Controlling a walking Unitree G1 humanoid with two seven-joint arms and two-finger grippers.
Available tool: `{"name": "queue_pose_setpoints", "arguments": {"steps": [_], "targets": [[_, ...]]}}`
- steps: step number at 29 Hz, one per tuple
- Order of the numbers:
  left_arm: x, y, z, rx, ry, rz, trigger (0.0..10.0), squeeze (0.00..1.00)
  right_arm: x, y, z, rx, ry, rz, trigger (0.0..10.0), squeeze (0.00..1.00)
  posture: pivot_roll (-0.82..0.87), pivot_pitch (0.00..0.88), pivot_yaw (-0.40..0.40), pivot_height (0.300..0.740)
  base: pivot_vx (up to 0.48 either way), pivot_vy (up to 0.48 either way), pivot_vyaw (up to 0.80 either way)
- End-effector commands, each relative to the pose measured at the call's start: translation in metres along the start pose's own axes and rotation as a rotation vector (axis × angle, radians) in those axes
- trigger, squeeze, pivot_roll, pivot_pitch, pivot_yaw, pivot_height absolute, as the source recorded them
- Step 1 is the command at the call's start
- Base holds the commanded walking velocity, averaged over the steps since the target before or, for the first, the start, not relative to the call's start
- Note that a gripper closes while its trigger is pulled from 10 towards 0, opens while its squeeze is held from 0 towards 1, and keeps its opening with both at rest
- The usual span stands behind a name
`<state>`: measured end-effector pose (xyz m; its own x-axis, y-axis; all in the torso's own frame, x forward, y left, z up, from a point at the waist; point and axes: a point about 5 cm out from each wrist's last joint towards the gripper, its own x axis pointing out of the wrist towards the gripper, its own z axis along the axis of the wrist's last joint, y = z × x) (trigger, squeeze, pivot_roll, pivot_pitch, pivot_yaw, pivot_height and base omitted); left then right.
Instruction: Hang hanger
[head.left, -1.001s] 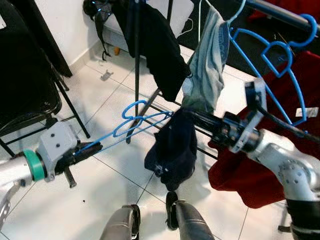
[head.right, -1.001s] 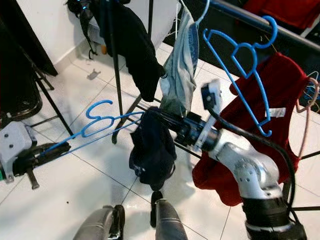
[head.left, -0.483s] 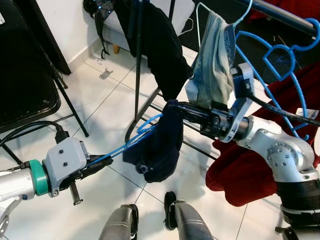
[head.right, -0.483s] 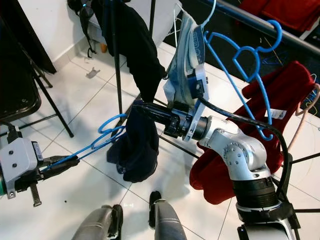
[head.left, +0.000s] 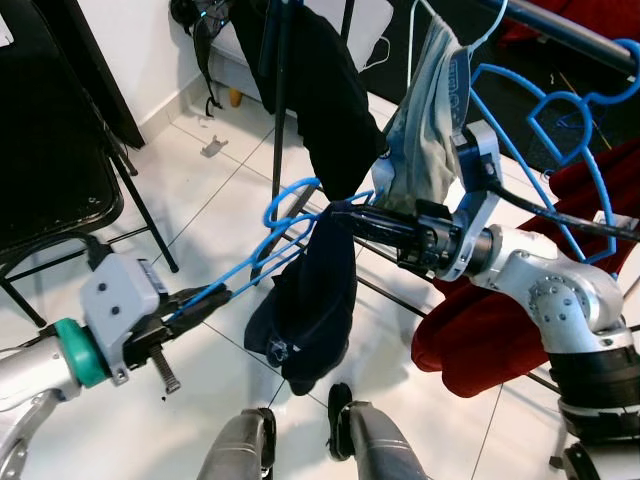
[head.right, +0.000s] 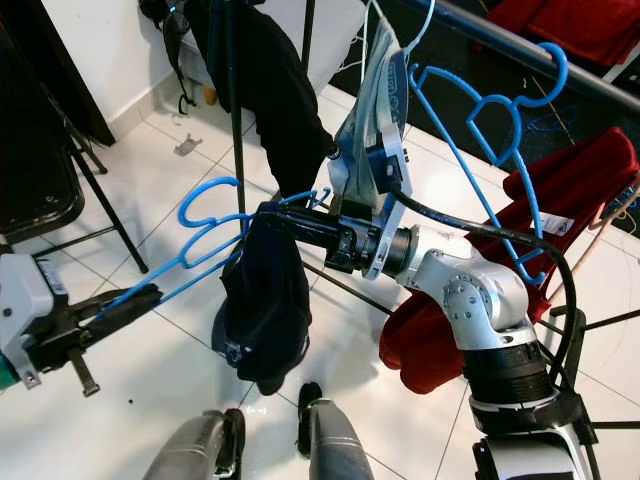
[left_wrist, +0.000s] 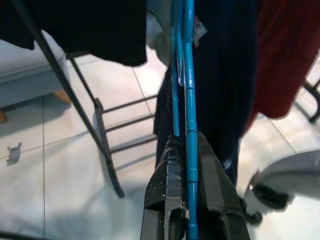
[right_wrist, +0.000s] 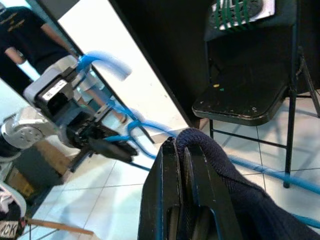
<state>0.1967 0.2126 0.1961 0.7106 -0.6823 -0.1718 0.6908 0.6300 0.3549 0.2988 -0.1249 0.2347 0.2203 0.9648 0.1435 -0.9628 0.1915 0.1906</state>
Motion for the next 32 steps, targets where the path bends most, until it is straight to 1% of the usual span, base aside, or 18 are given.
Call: {"name": "queue_pose_setpoints", "arguments": {"steps": [1, 2, 4, 6, 9, 10, 12, 13, 14, 17, 19, 20, 22, 23, 24, 25, 29, 32], "targets": [[-0.004, -0.01, 0.005, -0.002, -0.001, -0.047, 10.0, 0.0, 0.001, 0.001, 0.005, -0.026, 0.014, 0.045, 0.0, 0.0, 0.06, 0.233, -0.008, 0.74, 0.0, 0.0, 0.0], [-0.005, -0.015, 0.006, -0.004, 0.004, -0.073, 10.0, 0.0, 0.003, 0.001, 0.006, -0.033, 0.025, 0.059, 0.0, 0.0, 0.05, 0.233, -0.009, 0.74, 0.0, 0.0, 0.0], [-0.005, -0.02, 0.007, -0.008, 0.005, -0.089, 10.0, 0.0, 0.004, 0.0, 0.007, -0.037, 0.031, 0.07, 0.0, 0.0, 0.05, 0.233, -0.009, 0.74, 0.0, 0.0, 0.0], [-0.005, -0.02, 0.007, -0.008, 0.005, -0.089, 10.0, 0.0, 0.004, 0.0, 0.007, -0.037, 0.031, 0.07, 0.0, 0.0, 0.05, 0.233, -0.009, 0.74, 0.0, 0.0, 0.0], [-0.006, -0.03, 0.007, -0.018, 0.021, -0.099, 10.0, 0.0, 0.008, 0.0, 0.008, -0.043, 0.064, 0.114, 0.0, 0.0, 0.06, 0.239, -0.013, 0.74, 0.0, 0.0, 0.0], [-0.01, -0.032, 0.002, 0.01, 0.073, -0.099, 10.0, 0.0, 0.008, -0.001, 0.007, -0.044, 0.086, 0.123, 0.0, 0.0, 0.06, 0.241, -0.015, 0.74, 0.0, 0.0, 0.0], [-0.014, -0.033, -0.004, 0.046, 0.135, -0.102, 10.0, 0.0, 0.006, -0.002, 0.004, -0.044, 0.109, 0.13, 0.0, 0.0, 0.06, 0.241, -0.015, 0.74, 0.0, 0.0, 0.0], [-0.019, -0.03, -0.007, 0.079, 0.183, -0.099, 10.0, 0.0, 0.003, -0.004, 0.002, -0.052, 0.137, 0.124, 0.0, 0.0, 0.07, 0.248, -0.021, 0.74, 0.0, 0.0, 0.0], [-0.019, -0.03, -0.007, 0.079, 0.183, -0.099, 10.0, 0.0, 0.003, -0.004, 0.002, -0.052, 0.137, 0.124, 0.0, 0.0, 0.07, 0.248, -0.021, 0.74, 0.0, 0.0, 0.0], [-0.034, -0.013, -0.013, 0.173, 0.295, -0.068, 10.0, 0.0, -0.013, -0.012, -0.008, -0.068, 0.221, 0.084, 0.0, 0.0, 0.07, 0.25, -0.018, 0.74, 0.0, 0.0, 0.0], [-0.034, -0.013, -0.013, 0.173, 0.295, -0.068, 10.0, 0.0, -0.013, -0.012, -0.008, -0.068, 0.221, 0.084, 0.0, 0.0, 0.07, 0.25, -0.018, 0.74, 0.0, 0.0, 0.0], [-0.036, -0.005, -0.016, 0.202, 0.326, -0.049, 10.0, 0.0, -0.018, -0.012, -0.011, -0.068, 0.243, 0.077, 0.0, 0.0, 0.07, 0.25, -0.014, 0.74, 0.0, 0.0, 0.0], [-0.036, -0.005, -0.016, 0.202, 0.326, -0.049, 10.0, 0.0, -0.018, -0.012, -0.011, -0.068, 0.243, 0.077, 0.0, 0.0, 0.07, 0.25, -0.014, 0.74, 0.0, 0.0, 0.0], [-0.038, 0.002, -0.019, 0.229, 0.353, -0.04, 10.0, 0.0, -0.022, -0.011, -0.013, -0.068, 0.262, 0.076, 0.0, 0.0, 0.06, 0.25, -0.009, 0.74, 0.0, 0.0, 0.0], [-0.038, 0.002, -0.019, 0.229, 0.353, -0.04, 10.0, 0.0, -0.022, -0.011, -0.013, -0.068, 0.262, 0.076, 0.0, 0.0, 0.06, 0.25, -0.009, 0.74, 0.0, 0.0, 0.0], [-0.039, 0.008, -0.019, 0.24, 0.365, -0.034, 10.0, 0.0, -0.026, -0.01, -0.015, -0.071, 0.286, 0.082, 0.0, 0.0, 0.06, 0.251, -0.006, 0.74, 0.0, 0.0, 0.0], [-0.04, 0.013, -0.015, 0.25, 0.371, -0.041, 10.0, 0.0, -0.03, -0.009, -0.016, -0.079, 0.309, 0.082, 0.0, 0.0, 0.05, 0.251, -0.004, 0.74, 0.0, 0.0, 0.0], [-0.045, 0.013, -0.011, 0.263, 0.384, -0.05, 10.0, 0.0, -0.032, -0.013, -0.016, -0.1, 0.323, 0.068, 0.0, 0.0, 0.06, 0.253, -0.004, 0.74, 0.0, 0.0, 0.0]]}}
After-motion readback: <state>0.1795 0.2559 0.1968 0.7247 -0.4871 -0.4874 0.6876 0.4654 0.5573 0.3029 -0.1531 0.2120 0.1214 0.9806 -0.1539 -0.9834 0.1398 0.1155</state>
